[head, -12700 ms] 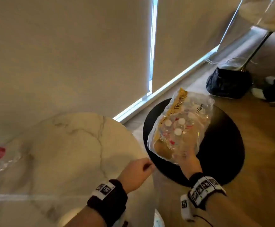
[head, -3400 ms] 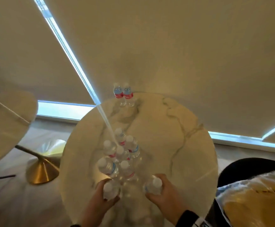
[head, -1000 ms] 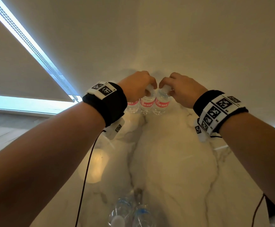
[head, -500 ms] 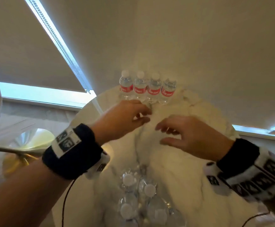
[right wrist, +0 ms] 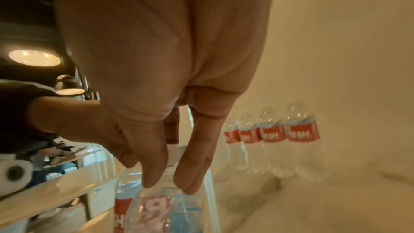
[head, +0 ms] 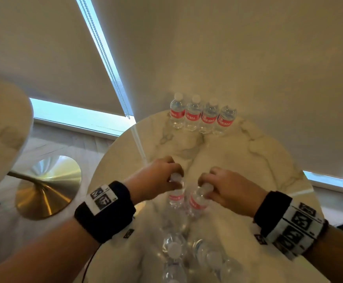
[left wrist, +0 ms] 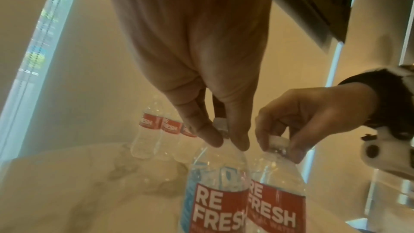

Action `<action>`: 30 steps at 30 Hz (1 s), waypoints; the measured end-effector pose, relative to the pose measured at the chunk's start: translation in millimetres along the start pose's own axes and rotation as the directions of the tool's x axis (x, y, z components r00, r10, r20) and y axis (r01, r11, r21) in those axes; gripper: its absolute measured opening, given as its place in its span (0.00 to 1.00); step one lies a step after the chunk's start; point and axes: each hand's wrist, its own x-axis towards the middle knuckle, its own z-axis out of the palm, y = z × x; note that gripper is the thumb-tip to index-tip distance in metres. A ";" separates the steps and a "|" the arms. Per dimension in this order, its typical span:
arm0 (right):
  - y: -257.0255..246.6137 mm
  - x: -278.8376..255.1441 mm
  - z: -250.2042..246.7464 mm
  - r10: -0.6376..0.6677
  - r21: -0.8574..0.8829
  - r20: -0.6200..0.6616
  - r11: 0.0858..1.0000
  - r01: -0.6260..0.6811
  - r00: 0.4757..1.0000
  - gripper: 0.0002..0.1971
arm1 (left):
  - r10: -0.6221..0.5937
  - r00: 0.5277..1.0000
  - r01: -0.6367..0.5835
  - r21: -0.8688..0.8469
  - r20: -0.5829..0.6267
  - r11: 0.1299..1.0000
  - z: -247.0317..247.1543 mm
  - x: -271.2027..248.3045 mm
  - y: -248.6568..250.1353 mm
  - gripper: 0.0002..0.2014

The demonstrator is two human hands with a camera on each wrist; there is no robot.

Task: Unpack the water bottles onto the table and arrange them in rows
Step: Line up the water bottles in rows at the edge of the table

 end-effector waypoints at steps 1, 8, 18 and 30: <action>7.7 14.2 -10.5 0.026 -0.017 -0.039 0.999 -0.027 0.999 0.14 | -0.026 0.999 0.026 0.006 -0.035 1.000 -11.4 14.9 -6.0 0.18; 43.8 117.5 -73.0 0.108 -0.032 -0.183 0.993 -0.116 0.977 0.12 | -0.055 0.981 0.067 0.055 -0.188 0.996 -78.2 108.5 -40.5 0.15; 57.6 175.0 -92.4 0.076 -0.088 -0.234 0.991 -0.099 0.969 0.18 | -0.005 0.977 0.024 0.088 -0.211 0.996 -96.8 160.4 -66.7 0.17; 35.3 123.7 -84.2 0.128 0.053 -0.276 0.992 -0.118 0.953 0.31 | -0.110 0.944 0.133 0.056 -0.311 0.989 -81.3 125.5 -67.5 0.35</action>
